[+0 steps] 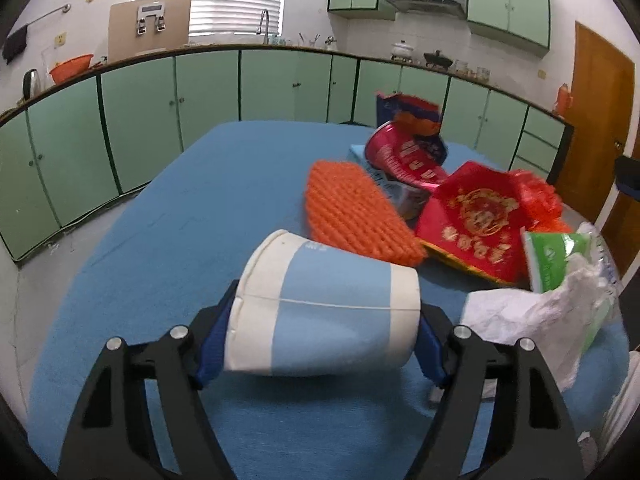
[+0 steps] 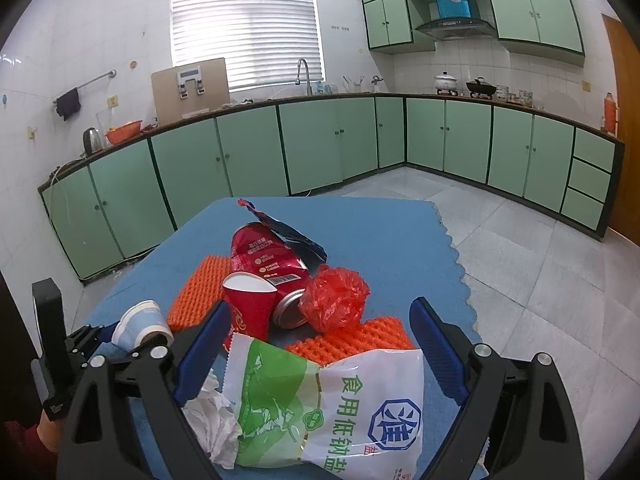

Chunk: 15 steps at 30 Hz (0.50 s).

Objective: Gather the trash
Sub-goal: 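Grasp the red paper cup with the right tool while the left tool holds the blue cup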

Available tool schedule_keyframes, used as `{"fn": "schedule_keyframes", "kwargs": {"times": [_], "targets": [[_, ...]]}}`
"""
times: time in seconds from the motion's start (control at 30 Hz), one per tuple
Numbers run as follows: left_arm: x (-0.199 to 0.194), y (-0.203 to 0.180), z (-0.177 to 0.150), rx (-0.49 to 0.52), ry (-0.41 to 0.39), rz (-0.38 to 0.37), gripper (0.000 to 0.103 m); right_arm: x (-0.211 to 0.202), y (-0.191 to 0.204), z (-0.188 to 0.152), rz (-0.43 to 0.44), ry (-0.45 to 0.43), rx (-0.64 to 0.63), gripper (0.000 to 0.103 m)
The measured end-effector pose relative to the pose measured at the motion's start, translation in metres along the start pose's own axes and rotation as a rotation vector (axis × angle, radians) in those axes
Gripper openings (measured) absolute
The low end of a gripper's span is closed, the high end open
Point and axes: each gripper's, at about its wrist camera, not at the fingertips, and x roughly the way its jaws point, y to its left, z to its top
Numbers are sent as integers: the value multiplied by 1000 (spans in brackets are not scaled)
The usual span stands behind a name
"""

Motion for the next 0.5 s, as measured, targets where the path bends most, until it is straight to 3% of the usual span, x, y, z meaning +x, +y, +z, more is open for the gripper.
{"fn": "schedule_keyframes", "kwargs": {"times": [0.27,0.5], "targets": [[-29,-9,12,-22,-91,77,73,0,7,2,31,-12,-16,88],[-34,-7,36,-54,-125,112,73,21,26,8,110,-9,-26,80]]}}
